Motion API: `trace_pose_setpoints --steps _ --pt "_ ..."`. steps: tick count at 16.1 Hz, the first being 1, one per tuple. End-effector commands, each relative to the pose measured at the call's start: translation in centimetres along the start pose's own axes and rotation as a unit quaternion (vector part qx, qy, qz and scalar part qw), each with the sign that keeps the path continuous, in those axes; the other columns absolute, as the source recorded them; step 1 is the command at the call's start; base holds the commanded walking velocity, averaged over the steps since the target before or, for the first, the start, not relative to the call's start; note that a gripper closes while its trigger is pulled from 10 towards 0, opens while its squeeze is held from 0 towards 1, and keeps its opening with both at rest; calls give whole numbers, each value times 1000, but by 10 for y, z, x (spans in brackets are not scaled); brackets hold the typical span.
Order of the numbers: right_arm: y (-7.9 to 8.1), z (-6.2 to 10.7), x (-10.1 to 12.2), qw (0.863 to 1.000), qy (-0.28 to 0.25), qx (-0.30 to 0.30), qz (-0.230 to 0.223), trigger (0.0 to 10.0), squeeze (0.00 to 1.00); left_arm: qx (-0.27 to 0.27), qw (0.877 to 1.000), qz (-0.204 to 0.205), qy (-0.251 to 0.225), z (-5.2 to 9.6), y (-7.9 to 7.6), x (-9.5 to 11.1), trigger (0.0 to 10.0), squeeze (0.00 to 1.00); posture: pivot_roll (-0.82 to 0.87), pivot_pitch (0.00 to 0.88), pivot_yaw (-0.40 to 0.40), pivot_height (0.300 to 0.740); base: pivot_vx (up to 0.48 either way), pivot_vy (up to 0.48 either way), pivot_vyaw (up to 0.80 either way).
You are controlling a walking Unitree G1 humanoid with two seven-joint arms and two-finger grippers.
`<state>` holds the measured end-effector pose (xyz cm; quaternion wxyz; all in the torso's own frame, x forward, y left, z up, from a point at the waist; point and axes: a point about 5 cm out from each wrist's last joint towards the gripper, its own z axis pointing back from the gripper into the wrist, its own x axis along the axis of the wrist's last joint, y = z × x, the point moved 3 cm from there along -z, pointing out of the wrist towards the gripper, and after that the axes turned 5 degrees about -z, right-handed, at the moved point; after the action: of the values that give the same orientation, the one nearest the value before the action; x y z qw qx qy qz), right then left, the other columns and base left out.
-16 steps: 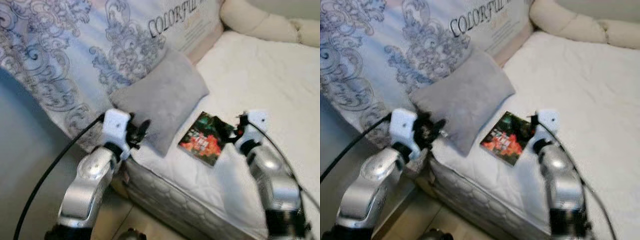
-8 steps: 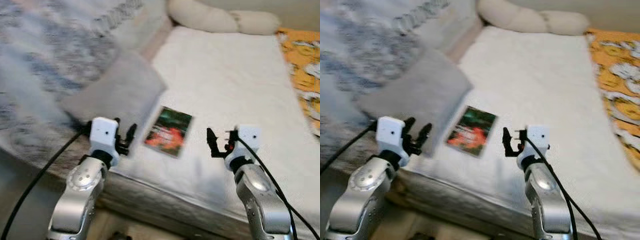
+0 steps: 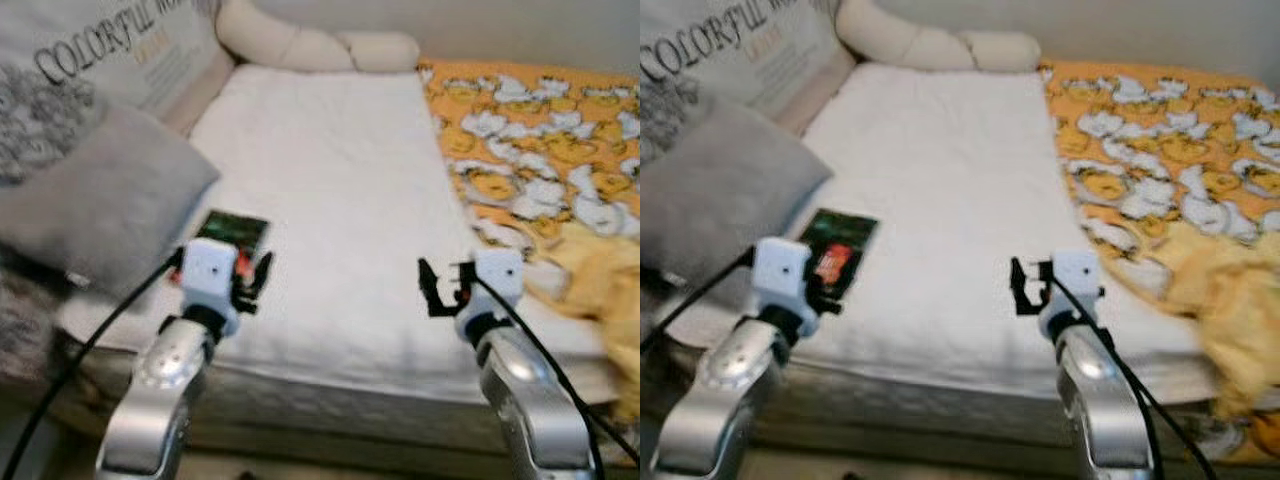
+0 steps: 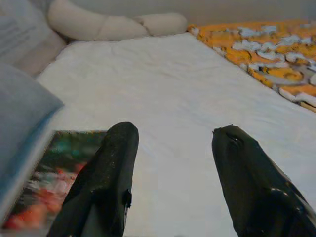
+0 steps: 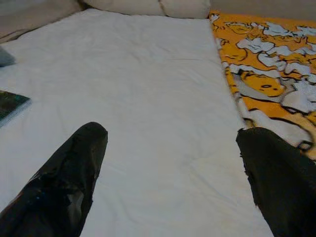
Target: Clean up the room
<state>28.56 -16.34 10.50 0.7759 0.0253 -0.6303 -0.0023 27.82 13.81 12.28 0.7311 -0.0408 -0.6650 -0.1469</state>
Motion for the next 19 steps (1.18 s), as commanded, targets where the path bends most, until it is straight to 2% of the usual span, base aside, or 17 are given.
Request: trace_pose_setpoints --steps 1,4,7,10,11,15,17,19 --pt "-7 -2 1 1000 4 -9 8 10000 0 -6 1000 -3 -7 -1 -5 5 10000 31 -22 0 15 740 0 -480 0" --pt "-10 -5 6 1000 -2 -9 19 10000 0 4 1000 -6 -6 0 -2 5 10000 31 -22 0 15 740 0 -480 0" --pt "-14 -3 7 1000 -4 -13 1 10000 0 28 1000 -2 -1 2 4 1 10000 35 -25 0 10 740 0 -480 0" --pt "-11 0 3 1000 -2 -8 -1 10000 0 75 997 3 3 4 17 -2 10000 47 -23 0 4 740 0 -480 0" --pt "-4 3 -2 1000 4 9 -4 10000 0 105 995 -3 -1 6 28 -1 10000 39 -20 0 2 740 0 0 0" --pt "3 4 -6 1000 16 21 -9 10000 0 114 993 2 4 8 34 -1 10000 16 -19 0 3 740 0 0 0" --pt "4 4 -6 999 18 25 -9 10000 0 88 996 -14 -1 7 29 1 10000 31 -22 0 8 740 0 0 0" --pt "3 3 -7 999 25 26 -17 10000 0 77 997 -5 -7 6 26 4 10000 47 -22 0 10 740 124 0 -259"
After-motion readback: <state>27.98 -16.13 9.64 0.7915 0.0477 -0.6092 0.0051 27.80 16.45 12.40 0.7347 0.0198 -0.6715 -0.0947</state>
